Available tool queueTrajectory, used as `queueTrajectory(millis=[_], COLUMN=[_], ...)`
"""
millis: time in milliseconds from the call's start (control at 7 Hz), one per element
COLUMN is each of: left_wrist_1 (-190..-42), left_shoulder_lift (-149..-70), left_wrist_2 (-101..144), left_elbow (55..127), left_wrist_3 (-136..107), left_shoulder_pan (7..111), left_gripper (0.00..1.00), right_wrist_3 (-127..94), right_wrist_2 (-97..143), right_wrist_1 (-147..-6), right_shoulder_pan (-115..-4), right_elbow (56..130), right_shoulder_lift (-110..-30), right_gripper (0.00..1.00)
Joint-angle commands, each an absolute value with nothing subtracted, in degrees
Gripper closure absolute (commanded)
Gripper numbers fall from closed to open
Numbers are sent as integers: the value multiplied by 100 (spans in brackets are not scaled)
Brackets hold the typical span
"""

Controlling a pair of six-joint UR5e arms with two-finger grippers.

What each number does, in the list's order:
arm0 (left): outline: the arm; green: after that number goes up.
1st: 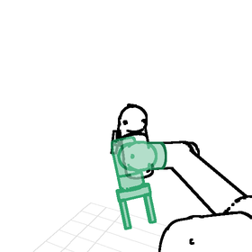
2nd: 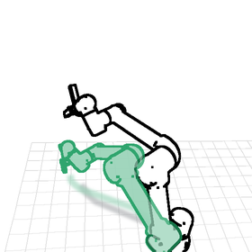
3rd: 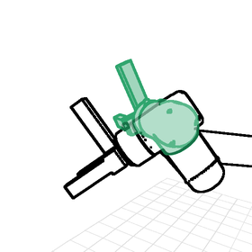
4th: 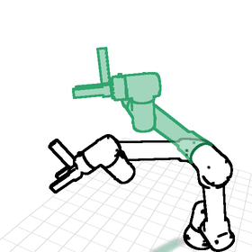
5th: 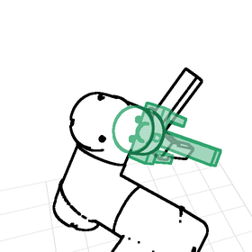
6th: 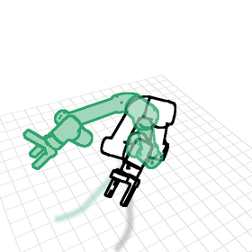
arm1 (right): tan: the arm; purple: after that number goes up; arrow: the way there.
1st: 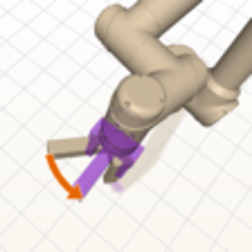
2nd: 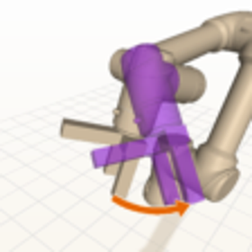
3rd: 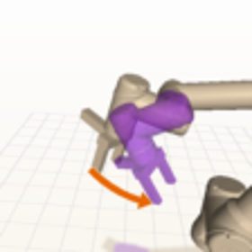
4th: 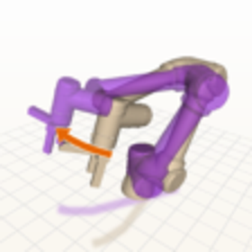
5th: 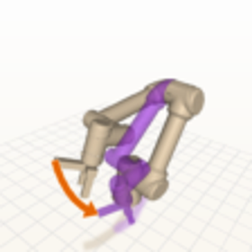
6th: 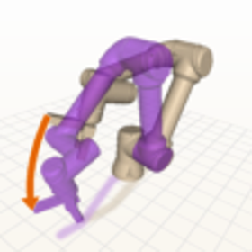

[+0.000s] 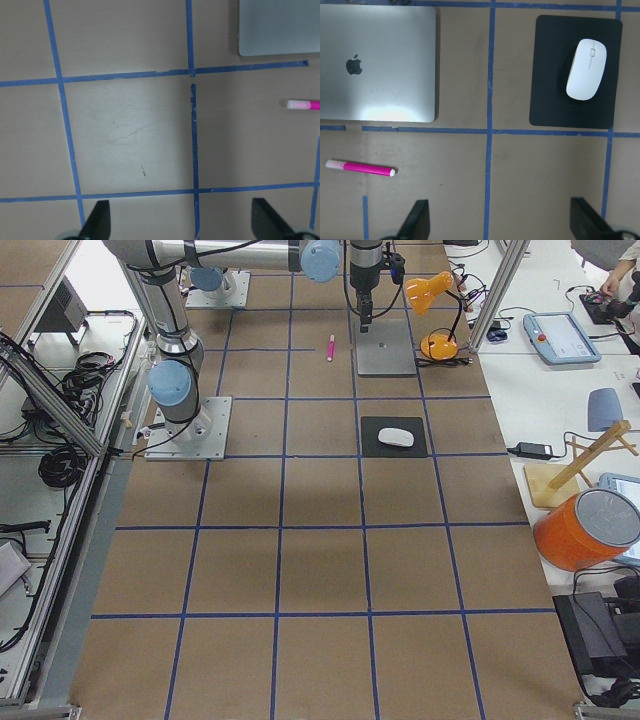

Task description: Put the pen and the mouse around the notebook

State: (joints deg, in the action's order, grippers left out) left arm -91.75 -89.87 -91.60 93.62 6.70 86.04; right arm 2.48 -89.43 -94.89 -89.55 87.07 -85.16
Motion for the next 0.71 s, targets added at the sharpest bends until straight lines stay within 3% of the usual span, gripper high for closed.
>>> queueTrajectory(millis=[0,571], left_wrist_1=[-9124,-9097], left_shoulder_lift=[-9000,-9044], left_wrist_2=[-9149,-9158], left_elbow=[9396,9404], left_wrist_3=[668,686], left_shoulder_pan=[8604,8561], left_gripper=[0,0], right_wrist_3=[255,255], right_wrist_2=[-9339,-9211], right_wrist_1=[-8941,-9017], right_shoulder_pan=[-8956,-8956], right_elbow=[8684,8666], right_shoulder_lift=[-8551,-8543], right_gripper=[0,0])
